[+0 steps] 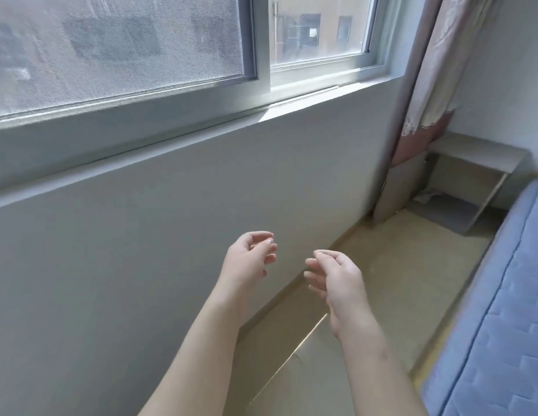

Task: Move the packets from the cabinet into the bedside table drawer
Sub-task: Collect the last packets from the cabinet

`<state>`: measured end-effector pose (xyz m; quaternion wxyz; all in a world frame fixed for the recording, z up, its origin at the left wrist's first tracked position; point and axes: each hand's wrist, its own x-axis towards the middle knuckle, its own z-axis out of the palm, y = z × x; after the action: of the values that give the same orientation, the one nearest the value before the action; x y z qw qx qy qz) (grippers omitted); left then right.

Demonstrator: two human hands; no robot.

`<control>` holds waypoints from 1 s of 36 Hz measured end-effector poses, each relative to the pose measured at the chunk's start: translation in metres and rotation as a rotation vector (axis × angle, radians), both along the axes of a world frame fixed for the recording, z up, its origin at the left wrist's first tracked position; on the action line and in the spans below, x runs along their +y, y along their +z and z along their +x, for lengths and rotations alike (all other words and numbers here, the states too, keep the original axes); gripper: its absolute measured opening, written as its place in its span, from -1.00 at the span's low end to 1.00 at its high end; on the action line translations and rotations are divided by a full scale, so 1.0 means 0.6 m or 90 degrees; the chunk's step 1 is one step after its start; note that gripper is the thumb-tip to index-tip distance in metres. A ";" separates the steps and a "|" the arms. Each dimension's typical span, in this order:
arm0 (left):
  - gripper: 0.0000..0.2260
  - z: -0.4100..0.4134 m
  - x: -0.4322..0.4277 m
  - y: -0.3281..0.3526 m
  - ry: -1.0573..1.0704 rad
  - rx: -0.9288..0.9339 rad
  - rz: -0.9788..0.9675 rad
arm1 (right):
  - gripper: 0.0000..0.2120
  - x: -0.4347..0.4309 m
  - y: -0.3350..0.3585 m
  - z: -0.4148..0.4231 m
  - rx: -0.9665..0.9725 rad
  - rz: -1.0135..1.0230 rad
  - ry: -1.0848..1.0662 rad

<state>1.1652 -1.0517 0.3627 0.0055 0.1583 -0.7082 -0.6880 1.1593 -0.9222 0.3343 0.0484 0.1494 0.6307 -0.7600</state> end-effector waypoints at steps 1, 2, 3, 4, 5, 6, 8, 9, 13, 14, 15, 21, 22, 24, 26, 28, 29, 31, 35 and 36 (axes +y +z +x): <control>-0.86 -0.030 0.013 0.002 -0.012 -0.001 -0.001 | -0.89 0.012 0.002 -0.028 -0.001 -0.002 -0.016; -0.86 -0.058 0.025 0.003 -0.025 -0.003 -0.001 | -0.89 0.023 0.003 -0.053 -0.003 -0.002 -0.024; -0.87 -0.086 0.037 0.003 -0.036 -0.005 0.000 | -0.90 0.034 0.002 -0.077 -0.007 -0.003 -0.027; -0.87 -0.113 0.049 0.000 -0.044 -0.006 0.000 | -0.90 0.046 0.000 -0.099 -0.011 -0.004 -0.031; -0.88 -0.140 0.061 -0.004 -0.052 -0.009 -0.001 | -0.90 0.059 -0.004 -0.120 -0.016 -0.004 -0.038; -0.88 -0.168 0.074 -0.009 -0.063 -0.014 -0.004 | -0.90 0.072 -0.008 -0.141 -0.020 -0.002 -0.050; -0.89 -0.224 0.102 -0.018 -0.106 -0.029 -0.013 | -0.89 0.098 -0.019 -0.186 -0.031 0.001 -0.090; -0.89 -0.255 0.116 -0.021 -0.133 -0.032 -0.016 | -0.88 0.110 -0.024 -0.211 -0.034 0.002 -0.112; -0.90 -0.388 0.176 -0.028 -0.209 -0.021 -0.014 | -0.88 0.150 -0.034 -0.326 -0.030 0.005 -0.171; -0.90 -0.420 0.189 -0.032 -0.223 -0.022 -0.010 | -0.88 0.159 -0.036 -0.356 -0.031 0.010 -0.182; -0.90 -0.450 0.202 -0.036 -0.241 -0.027 -0.009 | -0.88 0.167 -0.039 -0.383 -0.038 0.015 -0.194; -0.89 -0.627 0.270 -0.044 -0.329 -0.063 -0.012 | -0.89 0.229 -0.036 -0.531 -0.076 0.022 -0.285; -0.89 -0.656 0.282 -0.042 -0.343 -0.062 -0.013 | -0.89 0.240 -0.035 -0.555 -0.075 0.021 -0.301; -0.89 -0.711 0.311 -0.040 -0.366 -0.061 -0.012 | -0.89 0.264 -0.033 -0.602 -0.072 0.018 -0.327; -0.89 -0.759 0.340 -0.042 -0.385 -0.064 -0.015 | -0.89 0.288 -0.035 -0.643 -0.076 0.018 -0.339; -0.89 -0.801 0.372 -0.049 -0.407 -0.077 -0.018 | -0.89 0.317 -0.042 -0.679 -0.086 0.015 -0.358; -0.89 -0.820 0.387 -0.053 -0.415 -0.084 -0.020 | -0.89 0.333 -0.045 -0.695 -0.090 0.013 -0.370; -0.88 -0.863 0.427 -0.060 -0.432 -0.089 -0.025 | -0.89 0.371 -0.053 -0.733 -0.092 0.007 -0.393; -0.87 -0.959 0.519 -0.071 -0.443 -0.078 -0.030 | -0.89 0.463 -0.068 -0.825 -0.092 0.009 -0.406; -0.87 -0.985 0.545 -0.073 -0.442 -0.074 -0.029 | -0.89 0.489 -0.070 -0.851 -0.088 0.011 -0.401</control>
<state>0.5741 -0.7246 0.3191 -0.2655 -0.0536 -0.7342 -0.6226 0.6489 -0.6288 0.2921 -0.1475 0.3889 0.5552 -0.7202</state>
